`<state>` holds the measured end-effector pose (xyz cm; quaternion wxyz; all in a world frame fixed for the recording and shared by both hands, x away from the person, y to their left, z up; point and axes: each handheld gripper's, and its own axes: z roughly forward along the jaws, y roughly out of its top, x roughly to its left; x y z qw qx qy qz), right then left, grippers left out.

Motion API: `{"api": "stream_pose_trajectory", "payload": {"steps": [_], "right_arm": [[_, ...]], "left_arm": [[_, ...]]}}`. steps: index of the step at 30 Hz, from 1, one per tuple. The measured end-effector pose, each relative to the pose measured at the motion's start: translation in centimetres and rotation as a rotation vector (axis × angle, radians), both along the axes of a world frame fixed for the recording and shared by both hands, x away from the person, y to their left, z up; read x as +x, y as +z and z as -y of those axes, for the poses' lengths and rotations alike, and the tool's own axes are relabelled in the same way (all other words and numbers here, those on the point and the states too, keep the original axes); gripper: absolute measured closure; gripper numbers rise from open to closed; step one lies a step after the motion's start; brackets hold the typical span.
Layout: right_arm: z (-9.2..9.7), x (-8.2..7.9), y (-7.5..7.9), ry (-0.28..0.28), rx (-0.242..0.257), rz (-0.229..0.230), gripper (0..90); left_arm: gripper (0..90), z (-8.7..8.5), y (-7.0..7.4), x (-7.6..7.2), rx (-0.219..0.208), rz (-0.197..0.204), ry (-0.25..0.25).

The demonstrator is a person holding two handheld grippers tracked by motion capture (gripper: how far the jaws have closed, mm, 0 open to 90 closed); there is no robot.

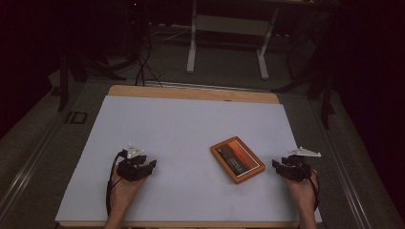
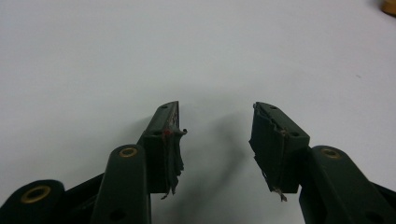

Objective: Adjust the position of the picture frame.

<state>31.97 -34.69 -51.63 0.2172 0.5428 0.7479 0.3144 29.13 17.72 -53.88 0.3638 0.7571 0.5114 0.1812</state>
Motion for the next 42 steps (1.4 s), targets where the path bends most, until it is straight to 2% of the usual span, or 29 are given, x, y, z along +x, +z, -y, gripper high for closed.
{"api": "stream_pose_trajectory", "payload": {"steps": [3,10,17,22,24,26,28,30,37,42], "right_arm": [[-0.2,-0.2,0.3,0.013,0.010,0.005,53.9],[-0.8,-0.5,1.1,0.050,0.030,0.019,58.4],[-1.2,-0.8,1.6,0.083,0.065,0.017,67.0],[-1.9,-1.5,2.6,0.124,0.089,0.067,77.4],[-2.3,-1.7,2.8,0.138,0.096,0.082,83.6],[-2.8,-1.9,3.1,0.147,0.107,0.098,89.0],[-3.5,-2.0,3.3,0.166,0.113,0.102,89.7],[-4.3,-2.2,3.5,0.192,0.126,0.097,89.8],[-7.4,-2.4,3.3,0.280,0.123,0.071,89.9],[-8.4,-2.4,3.0,0.300,0.125,0.055,89.9]], "left_arm": [[52.7,0.3,0.2,-0.1,-0.005,0.005,-0.041],[57.2,0.7,0.3,-0.2,0.003,0.005,-0.091],[57.6,1.1,0.3,-0.3,0.024,0.017,-0.101],[57.5,1.2,0.4,-0.4,0.024,0.014,-0.103],[58.0,1.2,0.5,-0.6,0.011,0.018,-0.109],[60.3,1.2,0.6,-0.7,-0.001,0.019,-0.111],[64.2,1.1,0.6,-0.8,-0.011,0.014,-0.121],[69.3,1.2,0.6,-0.8,-0.007,0.016,-0.127],[86.9,1.1,0.7,-0.8,-0.017,0.009,-0.156],[88.8,1.2,0.8,-0.8,-0.018,0.009,-0.160]]}}
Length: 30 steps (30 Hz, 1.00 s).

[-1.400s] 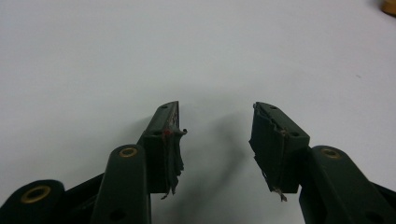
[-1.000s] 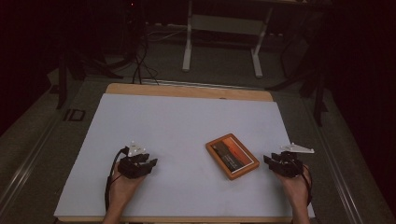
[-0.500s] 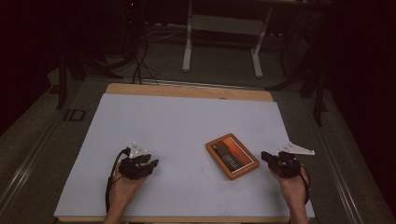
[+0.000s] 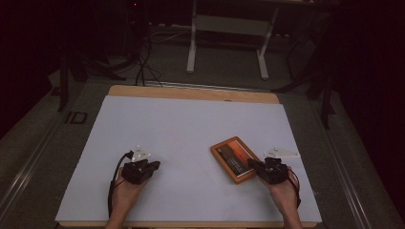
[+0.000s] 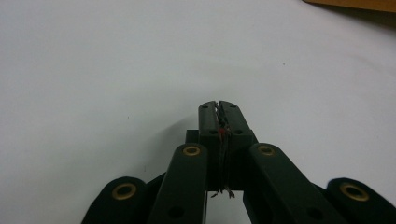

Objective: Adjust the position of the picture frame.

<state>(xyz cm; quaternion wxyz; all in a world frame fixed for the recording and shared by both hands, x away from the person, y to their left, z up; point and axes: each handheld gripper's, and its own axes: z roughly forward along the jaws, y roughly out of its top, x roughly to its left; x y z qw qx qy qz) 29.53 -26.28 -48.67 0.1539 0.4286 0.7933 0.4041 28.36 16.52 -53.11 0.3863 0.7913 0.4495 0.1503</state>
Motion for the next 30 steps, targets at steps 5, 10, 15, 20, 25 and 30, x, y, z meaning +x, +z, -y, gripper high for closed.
{"api": "stream_pose_trajectory", "payload": {"steps": [5,10,15,20,25,30], "right_arm": [[-1.2,-0.2,-0.2,0.028,-0.003,-0.010,89.9],[-1.4,-0.3,-0.3,0.031,-0.009,-0.012,89.8],[-1.9,-0.5,-0.2,0.050,0.002,-0.017,89.9],[-3.2,-0.7,-0.5,0.087,-0.019,-0.023,89.9],[-4.2,-1.2,-0.6,0.105,-0.042,-0.022,90.0],[-4.2,-1.5,-0.6,0.106,-0.042,-0.024,90.0]], "left_arm": [[88.3,0.1,0.1,-0.1,-0.001,0.009,-0.003],[85.9,0.2,0.1,-0.1,-0.002,0.016,-0.014],[85.4,0.8,0.3,-0.2,-0.035,0.007,-0.044],[86.4,2.1,1.1,-0.4,-0.050,0.028,-0.102],[88.4,3.3,1.8,0.2,-0.075,0.031,-0.139],[88.7,5.4,2.1,1.2,-0.092,0.038,-0.174]]}}
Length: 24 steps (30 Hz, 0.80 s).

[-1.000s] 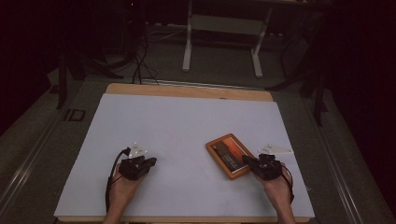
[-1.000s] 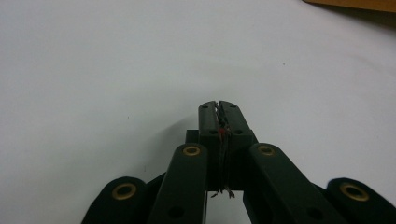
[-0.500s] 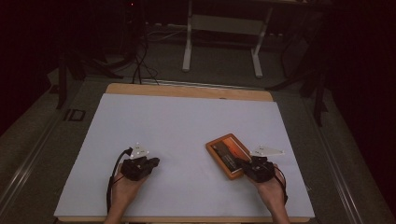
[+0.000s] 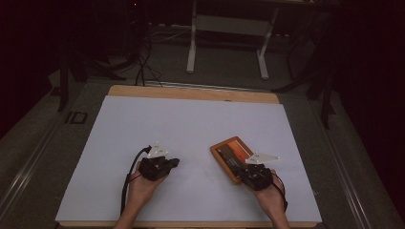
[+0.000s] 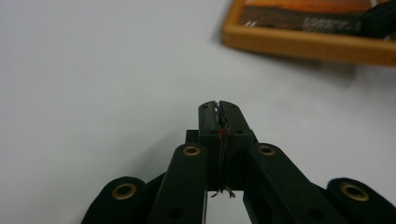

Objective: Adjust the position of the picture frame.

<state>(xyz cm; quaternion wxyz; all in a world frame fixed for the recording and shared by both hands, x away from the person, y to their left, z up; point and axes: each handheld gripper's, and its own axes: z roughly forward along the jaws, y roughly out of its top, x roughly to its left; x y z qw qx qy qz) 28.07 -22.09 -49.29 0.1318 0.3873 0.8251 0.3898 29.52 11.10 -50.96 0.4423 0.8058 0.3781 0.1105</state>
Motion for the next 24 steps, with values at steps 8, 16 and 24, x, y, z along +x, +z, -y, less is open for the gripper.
{"api": "stream_pose_trajectory", "payload": {"steps": [8,16,24], "right_arm": [[-0.4,-0.8,-0.3,0.034,-0.016,-0.010,90.0],[-1.1,-1.4,-0.9,0.075,-0.053,-0.036,90.0],[-1.8,-1.6,-1.7,0.111,-0.095,-0.053,90.0]], "left_arm": [[88.8,4.2,0.9,0.9,-0.031,0.017,-0.081],[88.8,8.0,0.5,1.5,-0.028,0.016,-0.145],[88.9,10.7,-0.3,1.9,-0.001,0.008,-0.189]]}}
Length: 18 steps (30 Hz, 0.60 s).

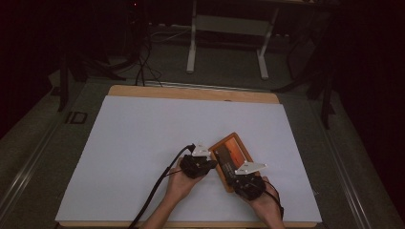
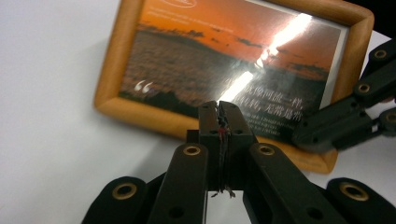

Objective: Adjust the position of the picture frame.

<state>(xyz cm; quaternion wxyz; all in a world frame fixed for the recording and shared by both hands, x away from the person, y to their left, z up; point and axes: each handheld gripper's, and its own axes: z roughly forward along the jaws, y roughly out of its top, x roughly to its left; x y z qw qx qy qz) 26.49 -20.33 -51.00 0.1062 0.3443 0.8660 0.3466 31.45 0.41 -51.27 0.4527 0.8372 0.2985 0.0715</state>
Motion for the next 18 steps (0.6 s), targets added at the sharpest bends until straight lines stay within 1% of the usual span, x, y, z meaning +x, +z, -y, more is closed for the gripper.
{"api": "stream_pose_trajectory", "payload": {"steps": [4,9,11,12,13,15,17,18], "right_arm": [[0.1,0.0,0.0,0.004,0.003,-0.005,90.0],[0.1,0.1,0.0,0.005,0.003,-0.007,90.0],[0.1,0.0,0.0,0.007,0.002,-0.008,90.0],[0.1,0.0,0.0,0.008,0.001,-0.008,90.0],[0.1,0.0,0.1,0.008,0.001,-0.009,90.0],[0.1,0.0,0.1,0.011,-0.001,-0.010,90.0],[0.1,0.0,0.2,0.015,-0.009,-0.010,89.7],[0.2,0.0,0.3,0.015,-0.012,-0.001,87.1]], "left_arm": [[89.0,1.1,-0.3,0.0,0.034,0.013,-0.022],[89.1,1.8,-0.6,0.0,0.029,0.026,-0.035],[89.1,2.1,-0.8,0.1,0.057,0.031,-0.039],[89.1,2.2,-1.0,0.1,0.069,0.027,-0.041],[89.2,2.3,-1.1,0.1,0.075,0.024,-0.042],[89.3,2.4,-1.2,0.0,0.074,0.032,-0.041],[89.5,2.6,-1.2,0.0,0.081,0.035,-0.041],[89.5,2.6,-1.2,0.0,0.085,0.036,-0.040]]}}
